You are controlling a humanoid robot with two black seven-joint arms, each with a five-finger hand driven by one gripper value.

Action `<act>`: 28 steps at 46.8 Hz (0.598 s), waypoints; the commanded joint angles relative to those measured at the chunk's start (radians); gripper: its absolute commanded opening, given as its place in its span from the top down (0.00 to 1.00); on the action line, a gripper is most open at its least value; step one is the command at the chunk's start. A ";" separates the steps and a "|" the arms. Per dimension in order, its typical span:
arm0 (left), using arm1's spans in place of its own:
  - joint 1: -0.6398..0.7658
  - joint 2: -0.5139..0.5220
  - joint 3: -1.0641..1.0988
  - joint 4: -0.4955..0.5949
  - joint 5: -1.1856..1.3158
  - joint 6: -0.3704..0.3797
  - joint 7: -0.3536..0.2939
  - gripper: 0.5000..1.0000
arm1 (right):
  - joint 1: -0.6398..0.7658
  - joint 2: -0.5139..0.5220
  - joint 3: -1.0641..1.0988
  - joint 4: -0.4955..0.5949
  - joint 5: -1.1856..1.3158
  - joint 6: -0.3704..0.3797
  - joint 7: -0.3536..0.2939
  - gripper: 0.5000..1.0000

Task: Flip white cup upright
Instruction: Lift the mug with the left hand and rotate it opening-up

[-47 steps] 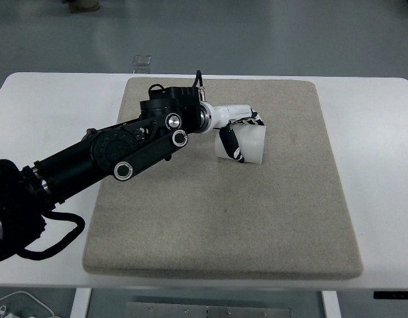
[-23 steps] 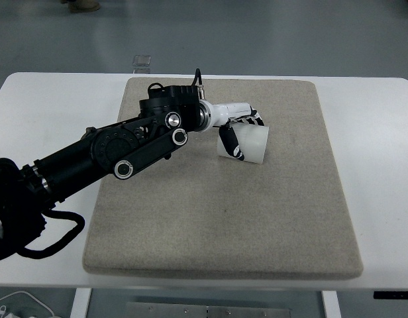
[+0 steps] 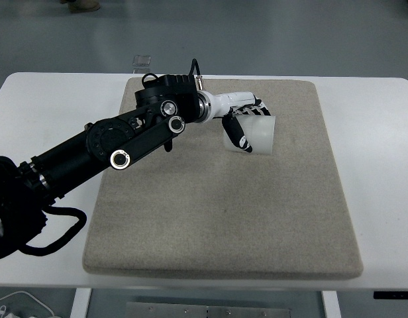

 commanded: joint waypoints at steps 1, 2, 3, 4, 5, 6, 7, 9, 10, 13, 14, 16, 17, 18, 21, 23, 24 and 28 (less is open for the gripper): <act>-0.012 0.000 -0.013 0.004 -0.056 0.000 -0.019 0.90 | 0.000 0.000 0.000 0.000 0.000 0.000 -0.001 0.14; -0.015 0.000 -0.016 0.005 -0.072 0.000 -0.027 0.90 | 0.000 0.000 0.000 0.000 0.000 0.001 -0.001 0.14; -0.017 0.000 -0.019 0.010 -0.087 0.000 -0.030 0.90 | 0.000 0.000 0.000 0.000 0.000 0.000 -0.001 0.14; -0.023 0.000 -0.022 0.013 -0.104 0.000 -0.035 0.90 | 0.000 0.000 0.000 0.000 0.000 0.000 -0.001 0.14; -0.027 0.000 -0.025 0.017 -0.122 -0.001 -0.041 0.90 | 0.000 0.000 0.000 0.000 0.000 0.001 -0.001 0.14; -0.034 0.001 -0.030 0.022 -0.141 -0.001 -0.044 0.90 | 0.000 0.000 0.000 0.000 0.000 0.000 0.001 0.14; -0.037 0.011 -0.033 0.027 -0.161 -0.001 -0.048 0.90 | 0.000 0.000 0.000 0.000 0.000 0.000 -0.001 0.14; -0.044 0.027 -0.038 0.037 -0.210 -0.001 -0.064 0.90 | 0.000 0.000 0.000 0.000 0.000 0.001 -0.001 0.14; -0.046 0.035 -0.039 0.043 -0.236 -0.001 -0.071 0.90 | 0.000 0.000 0.000 0.000 0.000 0.000 -0.001 0.14; -0.052 0.061 -0.041 0.063 -0.308 -0.003 -0.093 0.90 | 0.000 0.000 0.000 0.000 0.000 0.000 -0.001 0.14; -0.058 0.072 -0.042 0.070 -0.331 -0.004 -0.099 0.90 | 0.000 0.000 0.000 0.000 0.000 0.000 -0.001 0.14; -0.064 0.096 -0.042 0.086 -0.374 -0.006 -0.116 0.90 | 0.000 0.000 0.000 0.000 0.000 0.001 -0.001 0.14; -0.067 0.107 -0.042 0.094 -0.397 -0.008 -0.127 0.90 | 0.000 0.000 0.000 0.000 0.000 0.000 -0.001 0.14; -0.069 0.116 -0.042 0.102 -0.418 -0.011 -0.139 0.90 | 0.000 0.000 0.000 0.000 0.000 0.000 -0.001 0.14; -0.069 0.141 -0.042 0.123 -0.480 -0.032 -0.177 0.90 | 0.000 0.000 0.000 0.000 0.000 0.000 -0.001 0.14; -0.069 0.158 -0.042 0.139 -0.517 -0.044 -0.205 0.89 | 0.000 0.000 0.000 0.000 0.000 0.001 -0.001 0.14; -0.069 0.169 -0.042 0.146 -0.534 -0.050 -0.219 0.89 | 0.000 0.000 0.000 0.000 0.000 0.000 -0.001 0.14; -0.067 0.201 -0.042 0.172 -0.599 -0.066 -0.263 0.89 | 0.000 0.000 0.000 0.000 0.000 0.000 0.001 0.14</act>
